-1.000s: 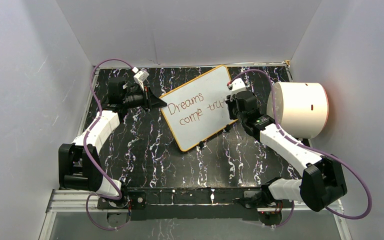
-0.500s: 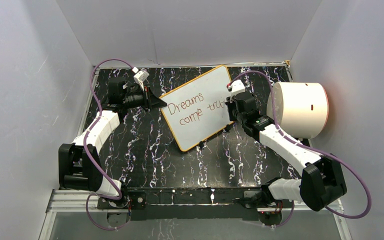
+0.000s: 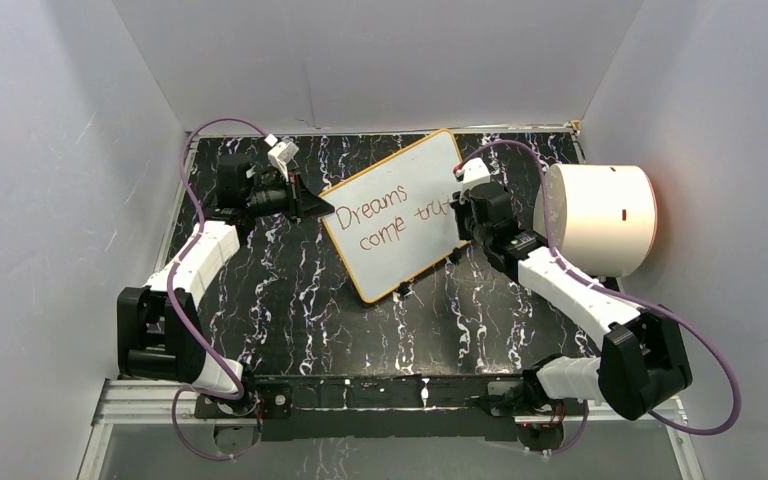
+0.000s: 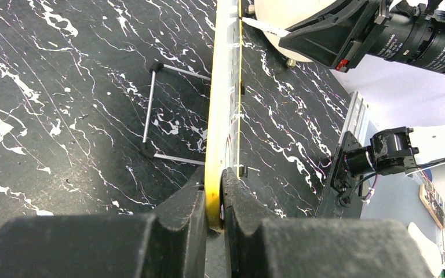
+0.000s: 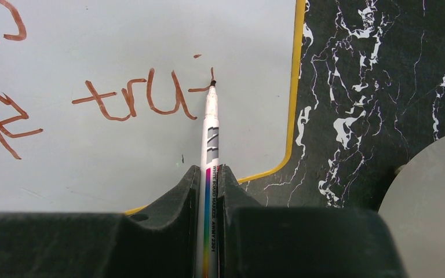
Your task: Write a sentence on the whiteboard
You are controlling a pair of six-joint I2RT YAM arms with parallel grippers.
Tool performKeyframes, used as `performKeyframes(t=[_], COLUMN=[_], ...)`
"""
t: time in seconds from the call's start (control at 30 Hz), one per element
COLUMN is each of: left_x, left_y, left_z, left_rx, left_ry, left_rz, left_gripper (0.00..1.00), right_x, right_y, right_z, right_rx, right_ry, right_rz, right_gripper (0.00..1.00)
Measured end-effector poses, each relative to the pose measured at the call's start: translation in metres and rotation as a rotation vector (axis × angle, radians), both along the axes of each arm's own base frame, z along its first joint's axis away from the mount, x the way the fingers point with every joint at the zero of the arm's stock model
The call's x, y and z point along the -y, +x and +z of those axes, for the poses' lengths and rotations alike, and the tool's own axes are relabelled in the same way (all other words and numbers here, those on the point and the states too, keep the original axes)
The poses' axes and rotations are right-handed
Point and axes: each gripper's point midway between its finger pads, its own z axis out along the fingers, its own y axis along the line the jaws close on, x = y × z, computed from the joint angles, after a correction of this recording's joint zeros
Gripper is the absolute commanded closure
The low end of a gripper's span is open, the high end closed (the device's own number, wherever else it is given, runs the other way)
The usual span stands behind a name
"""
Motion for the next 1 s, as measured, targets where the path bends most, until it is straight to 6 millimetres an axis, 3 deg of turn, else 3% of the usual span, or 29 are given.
performKeyframes(t=[1.0], left_x=[0.000], left_y=[0.000], left_z=[0.000], left_rx=[-0.001], left_ry=[0.000], left_rz=[0.000], left_gripper=[1.00], right_x=[-0.010], right_y=[0.005], right_z=[0.011], right_rx=[0.020], right_ry=[0.031], right_rz=[0.040], right_gripper=[1.00])
